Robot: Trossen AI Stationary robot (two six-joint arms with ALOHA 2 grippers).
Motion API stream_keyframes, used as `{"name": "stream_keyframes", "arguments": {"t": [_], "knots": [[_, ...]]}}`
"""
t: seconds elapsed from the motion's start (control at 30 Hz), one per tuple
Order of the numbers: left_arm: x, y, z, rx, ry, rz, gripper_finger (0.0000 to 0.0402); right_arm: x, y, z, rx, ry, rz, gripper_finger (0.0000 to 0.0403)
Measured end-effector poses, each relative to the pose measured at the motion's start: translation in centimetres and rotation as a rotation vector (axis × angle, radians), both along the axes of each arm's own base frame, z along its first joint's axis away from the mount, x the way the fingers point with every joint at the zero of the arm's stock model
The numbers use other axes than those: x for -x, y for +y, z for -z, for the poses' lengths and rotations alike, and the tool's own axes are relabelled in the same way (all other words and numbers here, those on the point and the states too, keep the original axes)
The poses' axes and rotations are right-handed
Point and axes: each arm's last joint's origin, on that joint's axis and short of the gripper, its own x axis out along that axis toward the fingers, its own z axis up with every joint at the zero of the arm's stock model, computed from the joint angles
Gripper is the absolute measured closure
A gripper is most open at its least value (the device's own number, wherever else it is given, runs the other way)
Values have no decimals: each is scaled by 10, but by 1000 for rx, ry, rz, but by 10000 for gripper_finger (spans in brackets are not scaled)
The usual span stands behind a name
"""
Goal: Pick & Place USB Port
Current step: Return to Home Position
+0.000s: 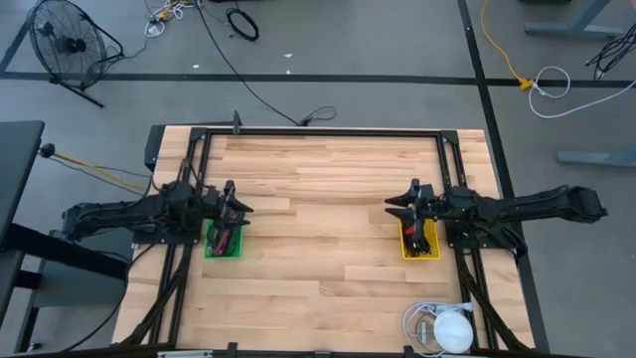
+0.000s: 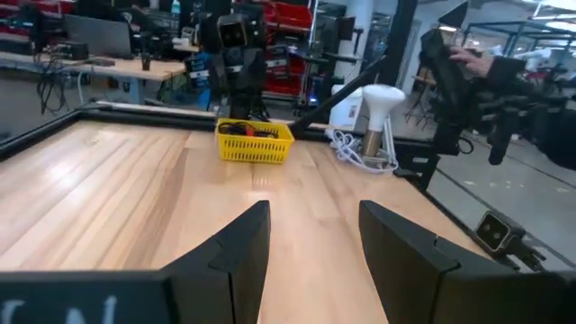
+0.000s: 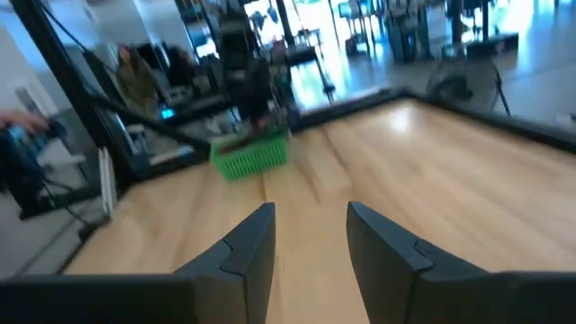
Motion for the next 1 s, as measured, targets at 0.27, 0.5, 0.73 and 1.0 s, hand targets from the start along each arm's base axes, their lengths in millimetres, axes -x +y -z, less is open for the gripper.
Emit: {"name": "stream_keyframes", "arguments": {"t": [0.27,0.5,0.73,1.0], "knots": [[11,-6,-15,-25,-177,41,225,18,1,-26,7,-245,1,262],[12,-11,-20,-26,-235,91,225,39,1,-45,13,-471,1,262],[12,-12,-19,-23,-221,108,225,51,1,-56,17,-618,2,262],[12,-12,-19,-23,-221,105,225,50,1,-55,17,-603,2,262]]}}
